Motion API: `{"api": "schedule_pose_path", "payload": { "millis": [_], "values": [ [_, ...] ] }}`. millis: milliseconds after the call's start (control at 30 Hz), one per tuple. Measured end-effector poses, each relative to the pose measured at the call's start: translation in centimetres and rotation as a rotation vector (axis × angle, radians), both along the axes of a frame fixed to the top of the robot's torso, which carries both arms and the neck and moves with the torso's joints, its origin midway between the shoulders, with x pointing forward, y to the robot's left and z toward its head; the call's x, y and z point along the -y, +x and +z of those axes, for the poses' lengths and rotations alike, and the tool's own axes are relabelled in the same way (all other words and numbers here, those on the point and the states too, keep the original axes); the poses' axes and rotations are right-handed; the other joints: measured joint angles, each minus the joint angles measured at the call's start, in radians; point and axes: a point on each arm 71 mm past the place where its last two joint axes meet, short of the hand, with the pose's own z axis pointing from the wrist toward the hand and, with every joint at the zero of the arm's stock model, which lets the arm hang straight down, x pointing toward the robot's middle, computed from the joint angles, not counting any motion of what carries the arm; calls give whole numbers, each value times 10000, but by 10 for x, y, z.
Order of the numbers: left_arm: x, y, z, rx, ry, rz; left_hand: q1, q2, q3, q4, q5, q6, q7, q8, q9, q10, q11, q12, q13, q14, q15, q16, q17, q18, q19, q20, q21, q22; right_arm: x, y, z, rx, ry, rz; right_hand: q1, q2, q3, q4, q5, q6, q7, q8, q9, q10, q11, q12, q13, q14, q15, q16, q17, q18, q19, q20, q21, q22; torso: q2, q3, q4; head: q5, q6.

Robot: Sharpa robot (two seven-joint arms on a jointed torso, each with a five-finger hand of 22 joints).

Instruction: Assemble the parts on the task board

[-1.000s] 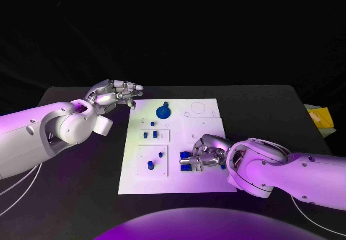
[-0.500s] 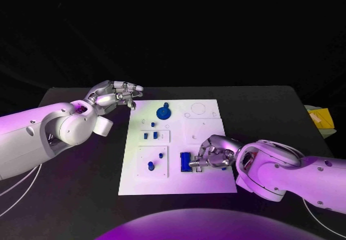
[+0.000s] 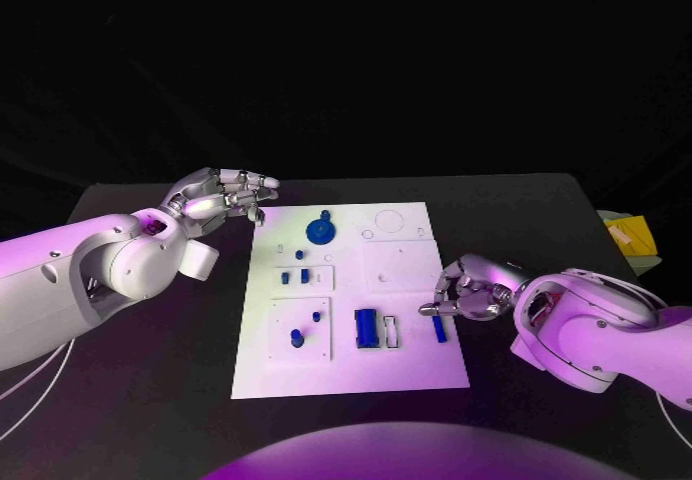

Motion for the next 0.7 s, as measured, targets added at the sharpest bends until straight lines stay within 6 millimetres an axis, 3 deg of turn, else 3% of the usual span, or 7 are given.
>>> {"api": "schedule_pose_path", "payload": {
  "millis": [233, 700],
  "values": [
    [2, 0, 0, -3, -11, -35, 0, 0, 0, 0, 0, 0, 0, 0, 0, 0, 0, 0, 0, 0, 0, 0, 0, 1, 0, 0, 0, 0, 7, -6, -7, 140, -471, 116, 139, 23, -21, -21, 77, 0, 0, 0, 0, -8, 9, 27, 4, 14, 16, 0, 0, 1, 0, 0, 0, -1, -9, 3, -34, -45, 33],
    [1, 0, -1, -14, -1, -17, 0, 0, 0, 0, 0, 0, 0, 0, -1, 0, 0, 0, 0, 0, 0, 0, 0, 1, 0, 0, 0, 0, 5, -15, -22, 194, -1225, 434, 446, -71, -140, -29, 249, -32, 32, -165, 1, 20, -18, -46, 19, 17, 20, 0, 0, 0, -1, 1, -1, -3, 5, -10, -9, -101, 31]
  ]
}}
